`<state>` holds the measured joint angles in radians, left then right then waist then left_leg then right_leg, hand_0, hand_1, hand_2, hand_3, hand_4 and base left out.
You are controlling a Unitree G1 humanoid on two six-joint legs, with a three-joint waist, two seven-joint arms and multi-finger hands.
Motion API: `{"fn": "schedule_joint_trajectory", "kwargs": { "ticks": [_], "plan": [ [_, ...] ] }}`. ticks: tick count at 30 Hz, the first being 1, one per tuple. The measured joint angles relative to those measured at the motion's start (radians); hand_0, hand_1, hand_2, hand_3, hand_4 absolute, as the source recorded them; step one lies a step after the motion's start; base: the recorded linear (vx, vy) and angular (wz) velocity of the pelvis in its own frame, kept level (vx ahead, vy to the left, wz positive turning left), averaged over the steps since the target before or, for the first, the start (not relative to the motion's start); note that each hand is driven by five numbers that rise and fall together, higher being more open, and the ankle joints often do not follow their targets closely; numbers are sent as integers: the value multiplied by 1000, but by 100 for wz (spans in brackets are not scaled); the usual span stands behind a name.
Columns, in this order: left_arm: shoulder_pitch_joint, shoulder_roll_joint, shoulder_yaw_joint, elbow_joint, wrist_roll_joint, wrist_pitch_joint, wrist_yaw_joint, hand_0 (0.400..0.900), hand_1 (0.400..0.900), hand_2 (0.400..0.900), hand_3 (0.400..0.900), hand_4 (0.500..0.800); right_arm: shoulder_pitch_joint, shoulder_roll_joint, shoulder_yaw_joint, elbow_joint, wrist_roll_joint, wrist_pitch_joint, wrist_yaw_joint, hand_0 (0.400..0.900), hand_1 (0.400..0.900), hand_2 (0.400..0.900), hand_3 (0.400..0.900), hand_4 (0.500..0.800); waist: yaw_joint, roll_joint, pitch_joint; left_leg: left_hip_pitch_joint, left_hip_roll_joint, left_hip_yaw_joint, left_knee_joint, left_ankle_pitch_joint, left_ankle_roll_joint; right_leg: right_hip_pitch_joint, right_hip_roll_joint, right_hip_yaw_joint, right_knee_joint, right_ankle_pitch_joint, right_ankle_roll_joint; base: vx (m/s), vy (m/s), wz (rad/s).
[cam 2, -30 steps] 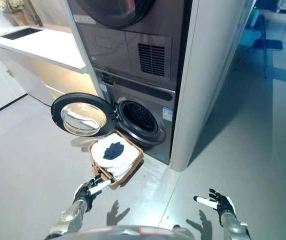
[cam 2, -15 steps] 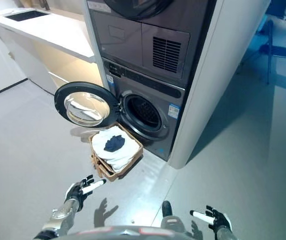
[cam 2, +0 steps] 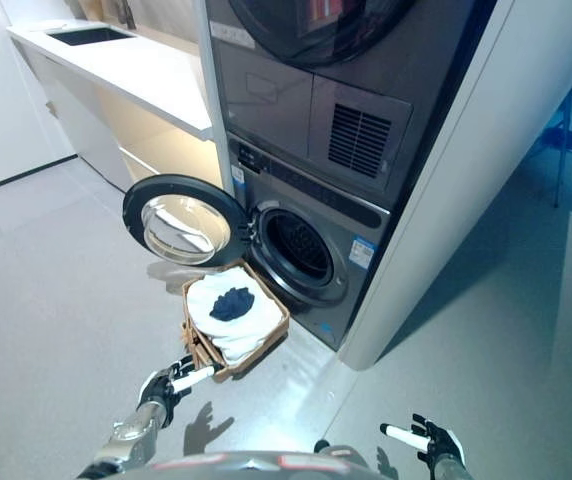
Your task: Put the clothes in the basket into the washing machine.
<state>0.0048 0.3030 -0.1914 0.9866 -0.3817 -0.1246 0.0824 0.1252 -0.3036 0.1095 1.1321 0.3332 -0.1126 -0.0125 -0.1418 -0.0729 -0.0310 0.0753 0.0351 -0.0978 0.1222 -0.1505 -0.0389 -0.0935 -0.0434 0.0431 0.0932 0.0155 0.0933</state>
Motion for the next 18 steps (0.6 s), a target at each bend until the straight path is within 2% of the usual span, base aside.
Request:
{"fn": "schedule_joint_trajectory", "kwargs": {
  "ticks": [2,4,6,10,11,12,15,18],
  "plan": [
    [-10,-6,-1,23,-2,1,2,900,900,900,900,800,-1,-4,4,24,0,-2,-2,900,900,900,900,800,-10,23,-18,2,37,-23,-22,0,-25,18,36,-1,-10,-17,-28,313,-311,31],
    [-24,-21,-8,37,-2,1,1,900,900,900,900,800,-5,-13,4,56,0,-5,-3,900,900,900,900,800,-22,47,-29,6,76,-40,-44,8,-46,17,73,-28,4,-46,-57,275,-312,26],
    [-38,-37,-11,43,-6,1,-2,900,900,900,900,800,-18,-20,3,95,0,-4,-4,900,900,900,900,800,-23,52,-24,-12,89,-31,-8,9,-64,12,80,-48,21,-60,-80,217,-268,23],
    [-69,-51,-19,49,-13,4,-2,900,900,900,900,800,-25,-35,-16,98,0,-6,-8,900,900,900,900,800,-13,34,2,-108,87,-19,202,41,-110,25,98,-61,49,-108,-126,161,-210,-2],
    [-69,-55,-24,49,-14,5,-4,900,900,900,900,800,-25,-42,-17,99,0,-7,-13,900,900,900,900,800,-2,31,7,-113,86,-27,238,52,-111,34,102,-62,51,-114,-149,134,-168,-22],
    [-69,-57,-37,49,-14,5,-4,900,900,900,900,800,-27,-51,-16,99,0,-8,-15,900,900,900,900,800,3,26,12,-128,85,-36,280,56,-114,33,105,-61,59,-119,-157,137,-148,-31],
    [-70,-67,-48,43,-30,6,-3,900,900,900,900,800,-46,-76,-13,99,0,-14,-29,900,900,900,900,800,19,29,20,-177,48,-24,374,45,-94,32,112,-42,82,-117,-195,142,-110,-41],
    [-73,-65,-48,42,-30,5,-3,900,900,900,900,800,-67,-74,-12,100,0,-15,-29,900,900,900,900,800,31,0,46,-174,-1,27,238,37,-56,60,108,9,63,-103,-218,110,-41,-29]
  ]
}}
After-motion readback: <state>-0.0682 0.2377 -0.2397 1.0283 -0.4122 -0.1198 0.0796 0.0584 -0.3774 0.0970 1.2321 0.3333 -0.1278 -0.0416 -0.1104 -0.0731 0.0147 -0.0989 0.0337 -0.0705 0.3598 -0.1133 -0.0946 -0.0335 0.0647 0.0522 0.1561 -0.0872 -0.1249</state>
